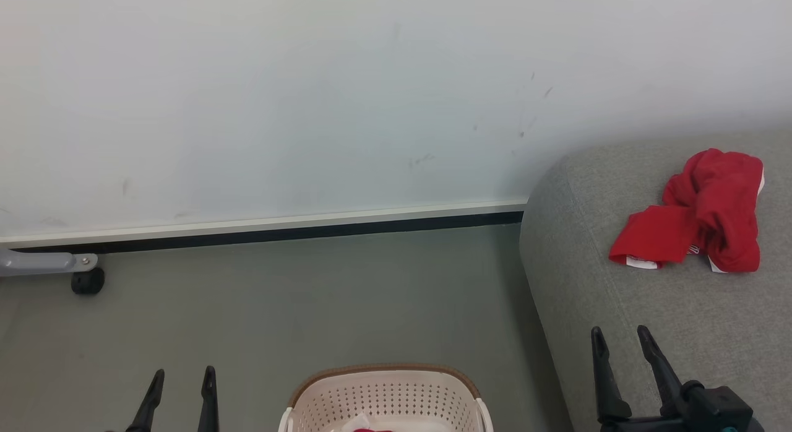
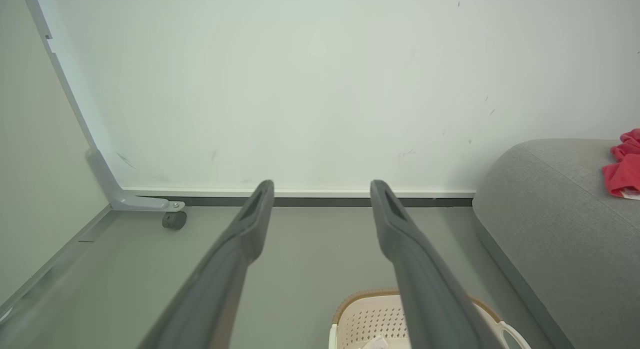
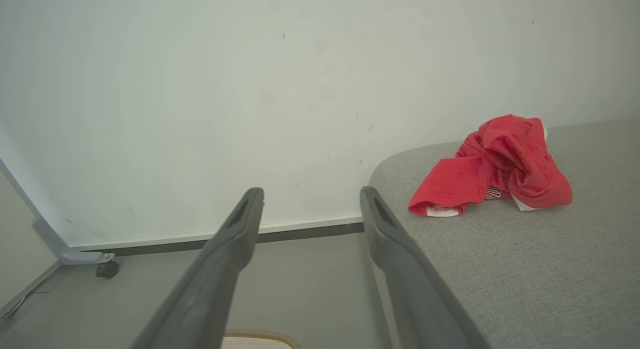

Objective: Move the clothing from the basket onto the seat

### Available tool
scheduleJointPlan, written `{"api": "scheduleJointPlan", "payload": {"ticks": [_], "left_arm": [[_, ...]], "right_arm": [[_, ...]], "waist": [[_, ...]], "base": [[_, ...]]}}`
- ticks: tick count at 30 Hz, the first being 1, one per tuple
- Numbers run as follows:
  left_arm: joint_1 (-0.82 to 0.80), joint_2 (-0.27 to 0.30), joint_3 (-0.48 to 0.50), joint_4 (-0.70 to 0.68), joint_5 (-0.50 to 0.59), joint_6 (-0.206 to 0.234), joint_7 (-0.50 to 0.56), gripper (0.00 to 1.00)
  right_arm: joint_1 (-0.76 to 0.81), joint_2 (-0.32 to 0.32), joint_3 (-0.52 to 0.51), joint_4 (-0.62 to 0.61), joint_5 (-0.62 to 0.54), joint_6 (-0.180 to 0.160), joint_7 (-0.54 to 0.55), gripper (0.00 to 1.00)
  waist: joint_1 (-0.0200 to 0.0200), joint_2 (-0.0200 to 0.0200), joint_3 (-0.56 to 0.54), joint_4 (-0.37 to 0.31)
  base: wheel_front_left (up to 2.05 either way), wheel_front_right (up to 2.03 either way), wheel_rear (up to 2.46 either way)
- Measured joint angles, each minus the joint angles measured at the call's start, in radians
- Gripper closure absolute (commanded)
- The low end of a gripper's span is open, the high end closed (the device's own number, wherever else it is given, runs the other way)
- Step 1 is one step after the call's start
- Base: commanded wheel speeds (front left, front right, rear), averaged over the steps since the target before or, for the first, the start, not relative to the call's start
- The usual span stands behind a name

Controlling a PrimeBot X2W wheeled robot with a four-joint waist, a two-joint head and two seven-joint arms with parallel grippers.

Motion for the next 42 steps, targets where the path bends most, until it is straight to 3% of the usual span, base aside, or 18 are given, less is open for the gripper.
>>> {"api": "scheduleJointPlan", "payload": {"ticks": [10,18,30,42], "left_arm": [[0.003,-0.003,0.002,-0.022,0.016,-0.001,0.000,0.00],[-0.098,-0.009,-0.094,0.004,0.062,-0.056,0.000,0.00],[-0.276,-0.067,-0.277,0.221,0.141,-0.156,0.087,0.00],[-0.404,-0.116,-0.384,0.450,0.215,-0.199,0.173,0.00]], "right_arm": [[-0.002,-0.007,-0.026,-0.037,-0.006,-0.005,0.000,0.00],[-0.064,-0.031,-0.072,-0.081,-0.012,-0.011,0.000,0.00],[-0.202,-0.058,-0.133,-0.152,-0.036,-0.025,0.000,0.00],[-0.404,-0.102,-0.177,-0.188,-0.045,-0.026,0.010,0.00]], "waist": [[0.0000,0.0000,0.024,-0.001],[0.0002,0.0001,0.096,-0.005],[0.0003,0.0002,0.249,-0.021],[0.0003,0.0003,0.413,-0.064]], "base": [[0.00,0.00,0.00],[0.00,0.00,0.00],[0.00,0.00,0.00],[0.00,0.00,0.00]]}}
